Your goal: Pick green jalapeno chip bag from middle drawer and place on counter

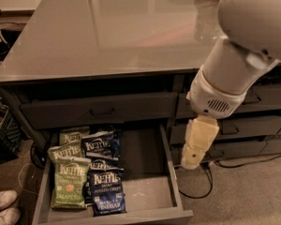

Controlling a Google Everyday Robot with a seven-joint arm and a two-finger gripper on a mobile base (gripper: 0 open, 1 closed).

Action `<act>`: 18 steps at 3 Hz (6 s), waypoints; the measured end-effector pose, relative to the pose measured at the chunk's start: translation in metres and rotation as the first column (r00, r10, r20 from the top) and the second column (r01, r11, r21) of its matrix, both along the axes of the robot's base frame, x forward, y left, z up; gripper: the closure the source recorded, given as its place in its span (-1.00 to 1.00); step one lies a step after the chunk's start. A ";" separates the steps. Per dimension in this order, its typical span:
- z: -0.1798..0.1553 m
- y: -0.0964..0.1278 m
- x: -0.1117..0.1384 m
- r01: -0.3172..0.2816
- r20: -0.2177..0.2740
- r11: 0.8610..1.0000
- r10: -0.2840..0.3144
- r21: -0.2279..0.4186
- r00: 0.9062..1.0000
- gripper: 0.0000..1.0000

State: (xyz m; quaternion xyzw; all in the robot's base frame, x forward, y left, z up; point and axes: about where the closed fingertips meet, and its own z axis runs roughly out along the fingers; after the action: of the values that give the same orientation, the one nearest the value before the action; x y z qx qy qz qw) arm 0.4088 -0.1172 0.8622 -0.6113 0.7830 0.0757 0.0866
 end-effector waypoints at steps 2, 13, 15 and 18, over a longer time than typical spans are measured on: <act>-0.066 0.057 0.021 0.094 -0.012 0.992 -0.093 0.083 0.996 -1.00; -0.251 0.259 0.032 0.002 -0.093 0.960 0.025 0.279 0.995 -1.00; -0.295 0.306 0.059 0.035 -0.068 0.958 -0.016 0.284 0.998 -1.00; -0.328 0.335 0.075 0.071 -0.088 0.944 -0.045 0.323 0.995 -1.00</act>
Offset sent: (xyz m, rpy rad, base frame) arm 0.0328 0.0870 -0.1038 0.1136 0.0322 -0.1355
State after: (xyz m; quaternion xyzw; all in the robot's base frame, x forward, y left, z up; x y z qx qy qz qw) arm 0.4841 0.2174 0.5339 -0.5619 0.7801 0.2257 0.1575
